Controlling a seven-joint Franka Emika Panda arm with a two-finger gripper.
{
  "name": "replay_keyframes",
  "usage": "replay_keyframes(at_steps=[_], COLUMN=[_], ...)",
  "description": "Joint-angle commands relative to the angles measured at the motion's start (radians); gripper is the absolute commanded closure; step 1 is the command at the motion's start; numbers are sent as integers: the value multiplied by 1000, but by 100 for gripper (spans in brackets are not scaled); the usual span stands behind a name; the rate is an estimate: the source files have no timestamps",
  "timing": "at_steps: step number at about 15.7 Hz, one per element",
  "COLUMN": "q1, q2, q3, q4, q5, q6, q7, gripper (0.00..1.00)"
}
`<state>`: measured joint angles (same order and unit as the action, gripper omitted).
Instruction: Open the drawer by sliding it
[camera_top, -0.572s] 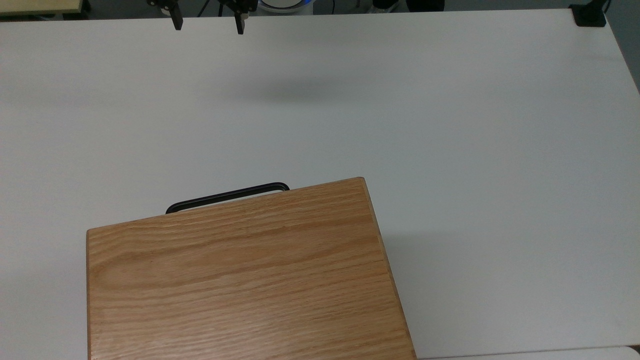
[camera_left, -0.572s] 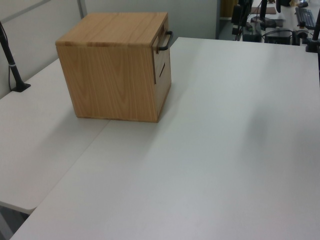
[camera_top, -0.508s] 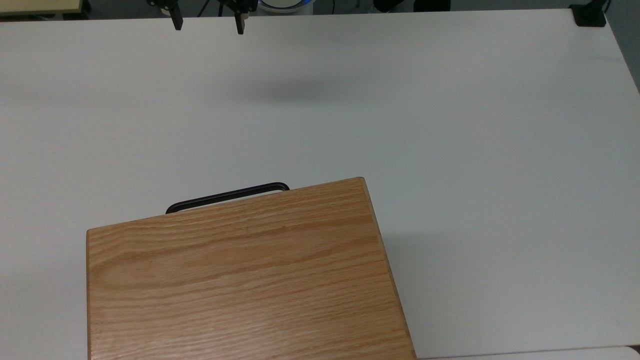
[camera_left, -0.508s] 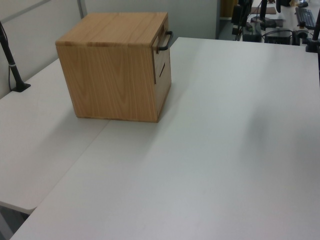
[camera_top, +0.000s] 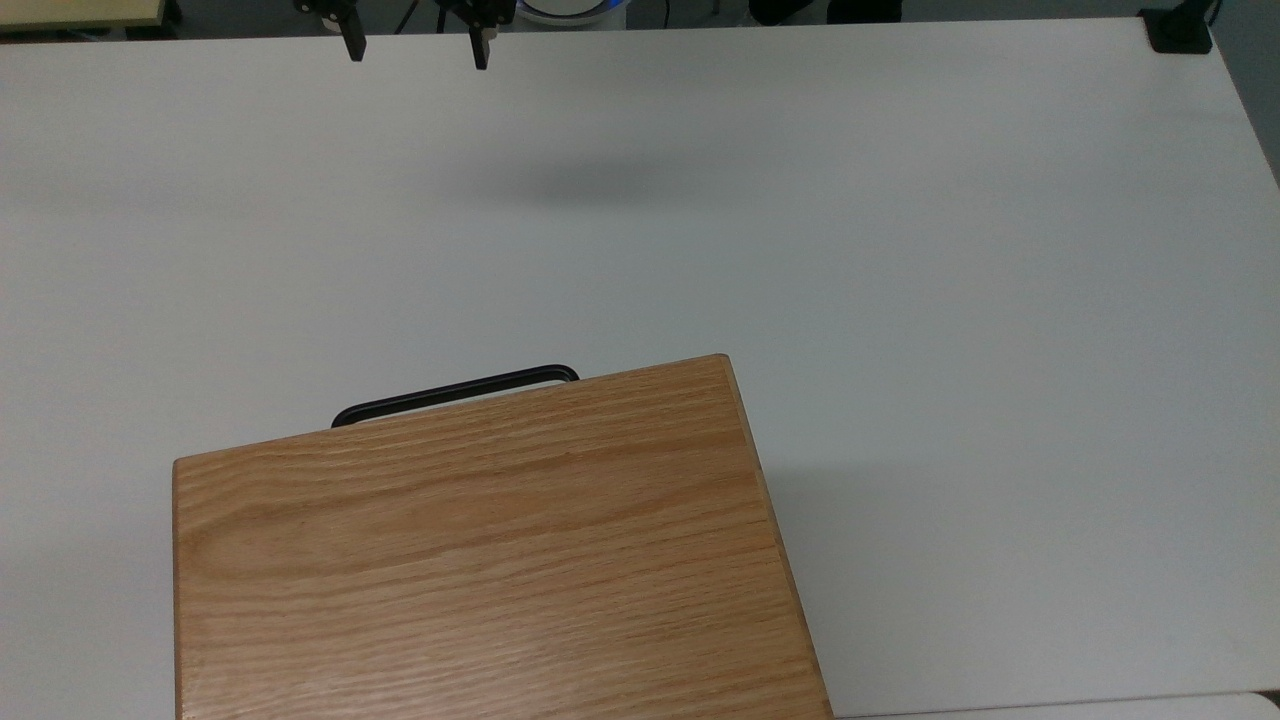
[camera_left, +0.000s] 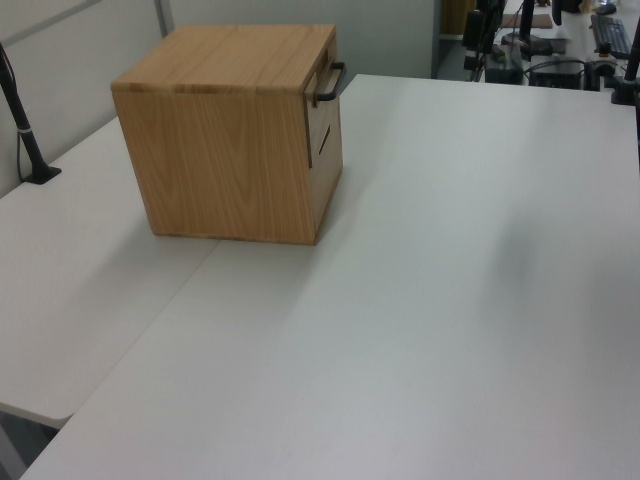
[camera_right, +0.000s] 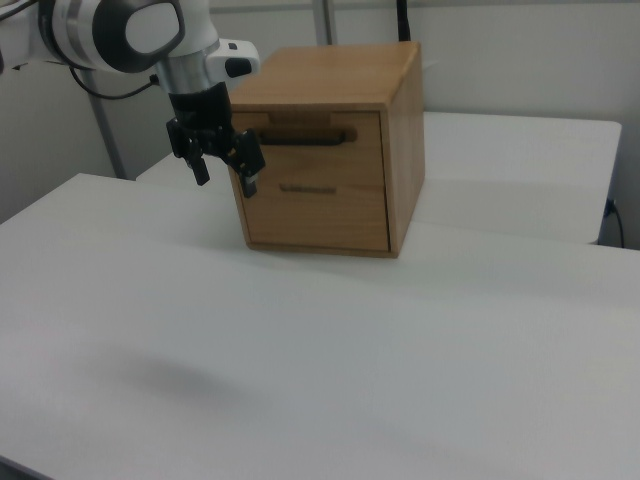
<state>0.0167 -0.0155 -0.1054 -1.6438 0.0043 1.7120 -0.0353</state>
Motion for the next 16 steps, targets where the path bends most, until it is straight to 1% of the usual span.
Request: replay_keyframes(at_steps=[1,7,9,11,13,16], q1=[2,0,3,5,6,8], q2=[-15,-5,3,11,37,123], q3=[-5,-5,-5,-5,-5,-5], q4=[-30,-30,-30,-28,-22,51], q5=[22,22,23,26,25,22], q6=[32,44,107,165,250,326], q7=[-22,-23,36,235,406,680], gripper=[0,0,0,0,0,0])
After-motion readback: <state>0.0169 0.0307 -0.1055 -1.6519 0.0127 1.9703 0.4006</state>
